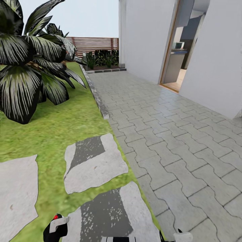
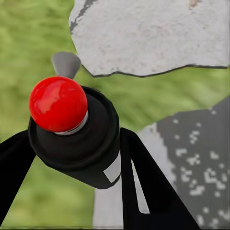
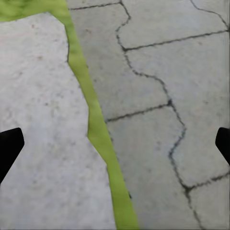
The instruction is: In the garden, pick up the pesticide atomizer on the floor and spray pesticide onto both trees until each tree trunk is fully covered.
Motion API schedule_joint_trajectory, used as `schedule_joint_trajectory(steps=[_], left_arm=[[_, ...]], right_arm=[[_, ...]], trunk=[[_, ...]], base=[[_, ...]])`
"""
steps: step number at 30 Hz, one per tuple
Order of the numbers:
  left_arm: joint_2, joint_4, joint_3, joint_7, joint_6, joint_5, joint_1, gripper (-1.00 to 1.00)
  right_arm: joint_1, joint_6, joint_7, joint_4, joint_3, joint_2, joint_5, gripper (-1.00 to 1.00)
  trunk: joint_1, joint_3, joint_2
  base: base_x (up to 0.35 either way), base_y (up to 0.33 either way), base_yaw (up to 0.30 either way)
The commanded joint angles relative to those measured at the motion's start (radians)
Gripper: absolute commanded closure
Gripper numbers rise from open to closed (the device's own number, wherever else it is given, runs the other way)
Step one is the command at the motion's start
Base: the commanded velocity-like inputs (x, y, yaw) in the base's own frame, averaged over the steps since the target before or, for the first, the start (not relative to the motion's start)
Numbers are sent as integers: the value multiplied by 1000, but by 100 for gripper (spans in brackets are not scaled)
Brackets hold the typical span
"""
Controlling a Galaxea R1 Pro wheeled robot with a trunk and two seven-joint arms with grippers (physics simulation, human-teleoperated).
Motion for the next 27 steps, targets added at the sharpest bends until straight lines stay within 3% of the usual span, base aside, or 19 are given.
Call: schedule_joint_trajectory(steps=[1,14,27], left_arm=[[-1,-1,0,0,0,0,6,100],[-2,2,-2,0,-2,-9,25,100],[-2,2,-2,0,-1,-9,25,100]], right_arm=[[0,-1,0,3,0,0,0,-100],[0,-3,2,6,2,1,0,-100],[0,-3,2,7,2,1,0,-100]], trunk=[[0,4,0],[-43,49,78],[-93,107,169]], base=[[0,0,0],[0,0,0],[0,0,0]])
